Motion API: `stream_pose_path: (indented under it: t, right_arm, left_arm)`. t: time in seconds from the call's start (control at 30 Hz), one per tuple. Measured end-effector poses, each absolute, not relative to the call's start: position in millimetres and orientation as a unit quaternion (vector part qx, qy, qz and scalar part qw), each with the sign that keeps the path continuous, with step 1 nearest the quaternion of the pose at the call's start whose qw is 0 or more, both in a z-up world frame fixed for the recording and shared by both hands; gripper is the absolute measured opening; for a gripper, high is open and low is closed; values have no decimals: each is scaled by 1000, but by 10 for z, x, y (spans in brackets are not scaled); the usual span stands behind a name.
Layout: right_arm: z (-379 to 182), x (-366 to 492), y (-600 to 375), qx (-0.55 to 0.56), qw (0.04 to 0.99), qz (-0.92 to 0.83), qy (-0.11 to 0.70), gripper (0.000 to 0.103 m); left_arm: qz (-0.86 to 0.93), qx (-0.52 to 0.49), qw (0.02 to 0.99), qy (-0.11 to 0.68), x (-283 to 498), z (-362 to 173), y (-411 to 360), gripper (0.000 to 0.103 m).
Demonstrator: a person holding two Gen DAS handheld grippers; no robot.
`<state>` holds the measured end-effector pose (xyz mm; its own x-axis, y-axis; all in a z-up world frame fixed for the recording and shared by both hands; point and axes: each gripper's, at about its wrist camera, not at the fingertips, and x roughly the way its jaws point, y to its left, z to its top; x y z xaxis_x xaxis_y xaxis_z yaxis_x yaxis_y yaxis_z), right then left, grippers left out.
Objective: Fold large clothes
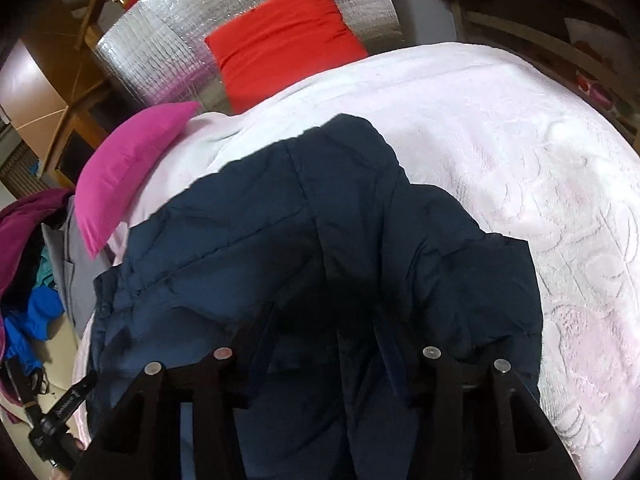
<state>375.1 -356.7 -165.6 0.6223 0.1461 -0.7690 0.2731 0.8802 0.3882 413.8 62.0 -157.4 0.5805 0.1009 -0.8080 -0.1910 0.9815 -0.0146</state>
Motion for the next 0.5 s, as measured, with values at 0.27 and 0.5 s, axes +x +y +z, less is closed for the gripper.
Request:
stream_pose_path:
  t: [0.27,0.5]
  right_arm:
    - [-1340,3282,-3766,257,889,-9,378,72]
    - [-1358,3151,-3633,261,884,30,387,72]
  left_arm:
    - [91,-17,916,390,4016,-1346,621,68]
    - [100,-18,930,353,3944,-1206,628,68]
